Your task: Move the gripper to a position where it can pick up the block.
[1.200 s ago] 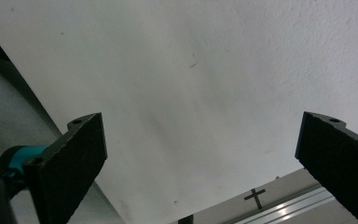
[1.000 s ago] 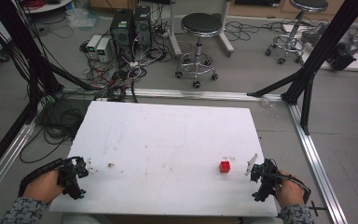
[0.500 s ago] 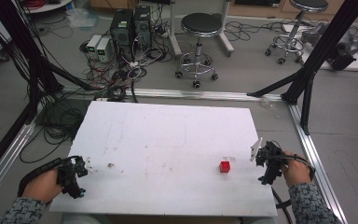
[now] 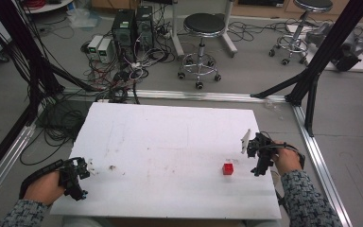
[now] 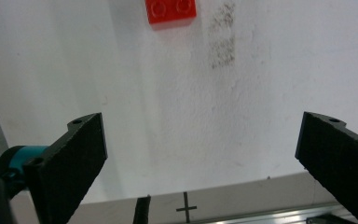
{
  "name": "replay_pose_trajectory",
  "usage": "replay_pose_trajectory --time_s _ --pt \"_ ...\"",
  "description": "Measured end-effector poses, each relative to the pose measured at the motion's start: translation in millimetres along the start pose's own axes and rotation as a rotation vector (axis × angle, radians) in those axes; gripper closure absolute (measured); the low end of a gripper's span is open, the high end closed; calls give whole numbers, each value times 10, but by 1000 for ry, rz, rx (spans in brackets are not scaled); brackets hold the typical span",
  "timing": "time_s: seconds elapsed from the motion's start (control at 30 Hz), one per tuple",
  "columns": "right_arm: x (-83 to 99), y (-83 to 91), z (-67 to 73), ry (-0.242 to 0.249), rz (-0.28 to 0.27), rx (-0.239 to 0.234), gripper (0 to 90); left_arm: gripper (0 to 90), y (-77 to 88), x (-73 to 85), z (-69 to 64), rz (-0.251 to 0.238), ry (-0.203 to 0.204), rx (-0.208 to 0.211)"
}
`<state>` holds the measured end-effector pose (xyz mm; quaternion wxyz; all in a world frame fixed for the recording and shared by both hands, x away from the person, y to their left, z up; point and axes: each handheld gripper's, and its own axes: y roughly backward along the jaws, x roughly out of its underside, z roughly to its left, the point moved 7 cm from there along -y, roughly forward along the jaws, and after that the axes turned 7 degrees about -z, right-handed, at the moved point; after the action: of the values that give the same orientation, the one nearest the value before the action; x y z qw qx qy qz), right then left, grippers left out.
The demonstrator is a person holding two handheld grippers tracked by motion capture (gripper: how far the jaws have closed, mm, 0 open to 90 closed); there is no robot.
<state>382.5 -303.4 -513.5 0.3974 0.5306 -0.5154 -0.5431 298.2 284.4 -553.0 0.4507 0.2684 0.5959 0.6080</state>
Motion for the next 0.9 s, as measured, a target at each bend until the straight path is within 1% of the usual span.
replay_pose_trajectory --time_s 0.13,0.17,0.27,0.37,0.43,0.5,0.53,0.57,0.63,0.7,0.77,0.9 --pt "-114 -123 2 24 -13 -25 10 193 1 -6 -1 1 -2 -4" --pt "-140 -151 2 23 -12 -24 10 193 3 -8 -4 1 -1 -1" --pt "-216 -242 14 44 -10 -46 10 193 10 -16 -8 -1 -1 -1" --pt "-296 -318 23 60 -4 -53 10 193 9 -17 -3 -1 -3 -7" --pt "-361 -373 33 71 -10 -57 10 193 7 -18 -11 -3 1 -2" --pt "-424 -436 57 82 -21 -71 10 193 6 -18 -11 -2 0 -5" --pt "-424 -436 57 82 -21 -71 10 193 5 -19 -10 -5 2 -9" --pt "-464 -501 72 94 -20 -78 10 193 8 -18 -12 -3 4 -5" --pt "-484 -570 83 102 -14 -84 10 193 16 -9 -11 -1 -1 -5" --pt "-494 -632 95 104 -14 -92 10 193 18 -3 -13 -2 2 -5" --pt "-507 -682 108 109 -15 -95 10 193 16 4 -7 -3 2 -11" --pt "-530 -750 119 120 -7 -95 10 193 11 5 -13 -1 6 -5"
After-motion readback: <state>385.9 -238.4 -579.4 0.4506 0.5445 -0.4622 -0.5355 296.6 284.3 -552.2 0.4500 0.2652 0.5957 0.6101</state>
